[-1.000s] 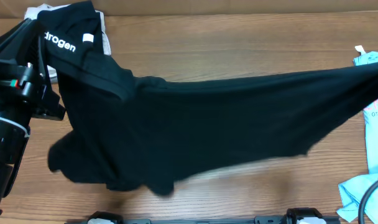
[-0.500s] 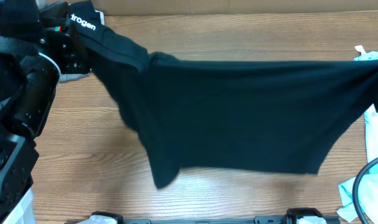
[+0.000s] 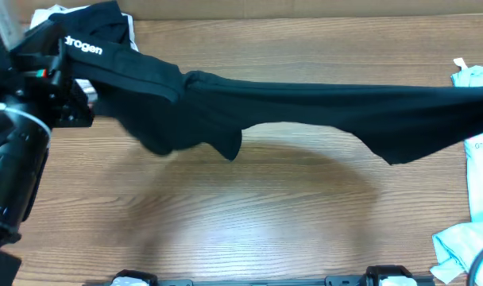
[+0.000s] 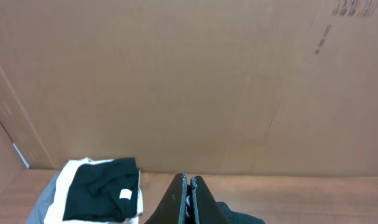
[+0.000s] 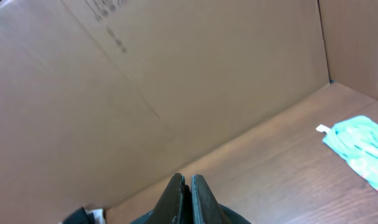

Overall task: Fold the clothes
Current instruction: 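Lift the black shirt with both grippers, stretch it, and lay it flat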

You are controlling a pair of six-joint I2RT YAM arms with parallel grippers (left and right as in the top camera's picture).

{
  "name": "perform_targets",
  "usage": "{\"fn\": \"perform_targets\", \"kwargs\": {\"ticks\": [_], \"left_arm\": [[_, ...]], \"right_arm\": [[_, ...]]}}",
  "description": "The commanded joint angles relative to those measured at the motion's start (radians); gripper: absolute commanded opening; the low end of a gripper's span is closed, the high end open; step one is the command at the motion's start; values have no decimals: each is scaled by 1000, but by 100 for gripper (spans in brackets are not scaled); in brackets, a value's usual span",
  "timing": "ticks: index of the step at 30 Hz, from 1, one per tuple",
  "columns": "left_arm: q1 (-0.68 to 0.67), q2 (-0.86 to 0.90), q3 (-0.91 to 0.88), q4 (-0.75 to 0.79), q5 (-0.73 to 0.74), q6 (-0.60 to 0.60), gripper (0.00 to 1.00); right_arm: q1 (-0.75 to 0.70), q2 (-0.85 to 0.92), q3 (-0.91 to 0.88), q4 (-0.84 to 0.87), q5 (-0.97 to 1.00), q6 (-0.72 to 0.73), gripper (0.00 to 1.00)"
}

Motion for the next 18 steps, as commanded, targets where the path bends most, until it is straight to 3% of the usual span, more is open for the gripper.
{"fn": "perform_targets", "kwargs": {"ticks": [1,8,18], "left_arm": [[-2,-9,43,10,-23,-11,4],[-2,53,47,16,11,-5,4],[20,459,47,49,-76,-6,4]], "right_arm": [[-3,-8,45,3,15,9,4],[-3,59,48,14,15,19,4],[-19,436,47,101,18,18,4]]}}
